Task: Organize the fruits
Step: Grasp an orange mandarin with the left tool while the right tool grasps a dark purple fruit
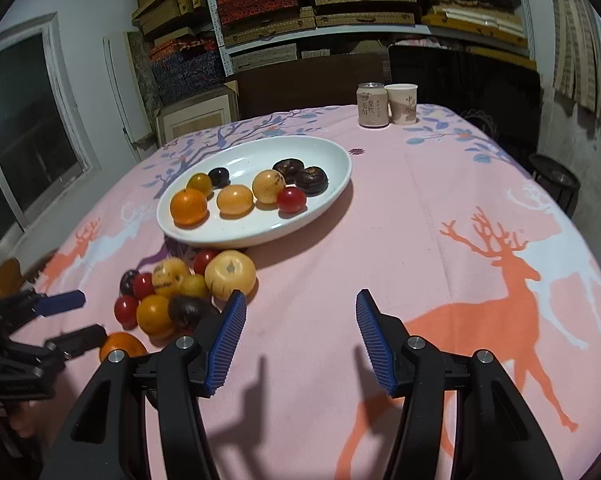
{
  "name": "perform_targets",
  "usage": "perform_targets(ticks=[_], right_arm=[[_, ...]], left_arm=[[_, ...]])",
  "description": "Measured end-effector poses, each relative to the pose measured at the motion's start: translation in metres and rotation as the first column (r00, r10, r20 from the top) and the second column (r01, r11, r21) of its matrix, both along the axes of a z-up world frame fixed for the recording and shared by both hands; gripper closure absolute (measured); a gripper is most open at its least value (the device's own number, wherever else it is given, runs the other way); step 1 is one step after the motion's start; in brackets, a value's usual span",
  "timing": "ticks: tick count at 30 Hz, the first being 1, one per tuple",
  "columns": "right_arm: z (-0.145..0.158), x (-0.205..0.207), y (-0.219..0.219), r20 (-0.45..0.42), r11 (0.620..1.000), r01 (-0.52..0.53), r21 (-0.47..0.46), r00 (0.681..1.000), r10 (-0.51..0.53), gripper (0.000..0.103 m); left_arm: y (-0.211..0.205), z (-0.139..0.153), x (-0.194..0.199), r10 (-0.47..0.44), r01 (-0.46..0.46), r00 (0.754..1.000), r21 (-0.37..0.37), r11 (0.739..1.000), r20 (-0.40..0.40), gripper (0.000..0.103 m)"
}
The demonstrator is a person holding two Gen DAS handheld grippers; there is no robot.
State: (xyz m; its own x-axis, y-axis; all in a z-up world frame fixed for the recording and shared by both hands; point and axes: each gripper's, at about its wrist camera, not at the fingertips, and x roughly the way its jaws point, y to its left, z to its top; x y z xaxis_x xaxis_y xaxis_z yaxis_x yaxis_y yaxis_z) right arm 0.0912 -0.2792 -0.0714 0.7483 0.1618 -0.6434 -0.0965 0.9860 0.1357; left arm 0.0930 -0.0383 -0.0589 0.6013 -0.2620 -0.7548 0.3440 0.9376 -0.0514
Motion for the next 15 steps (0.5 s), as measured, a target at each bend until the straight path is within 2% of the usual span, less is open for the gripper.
perform_targets(ticks=[5, 11, 15], right_arm=[[-0.003, -0.020, -0.001, 0.001, 1.000, -0.017, -0.016, 1.000, 0.017, 0.043], [-0.007, -0.034, -0.005, 0.024, 1.000, -0.005, -0.026, 1.000, 0.005, 0.040], [-0.009, -0.033, -0.011, 0.015, 1.000, -0.017, 0.019, 1.000, 0.017, 0.039]], left_arm=[[-0.008, 0.006, -0.019, -0.016, 0.016, 1.000, -0.008, 1.000, 0.016, 0.033], [-0.017, -0.003, -0.026, -0.010, 0.010, 1.000, 0.033, 0.999, 0.017, 0.033], [-0.021, -0.006, -0.029, 0.013, -0.015, 0.999, 0.055, 0.998, 0.042, 0.033]])
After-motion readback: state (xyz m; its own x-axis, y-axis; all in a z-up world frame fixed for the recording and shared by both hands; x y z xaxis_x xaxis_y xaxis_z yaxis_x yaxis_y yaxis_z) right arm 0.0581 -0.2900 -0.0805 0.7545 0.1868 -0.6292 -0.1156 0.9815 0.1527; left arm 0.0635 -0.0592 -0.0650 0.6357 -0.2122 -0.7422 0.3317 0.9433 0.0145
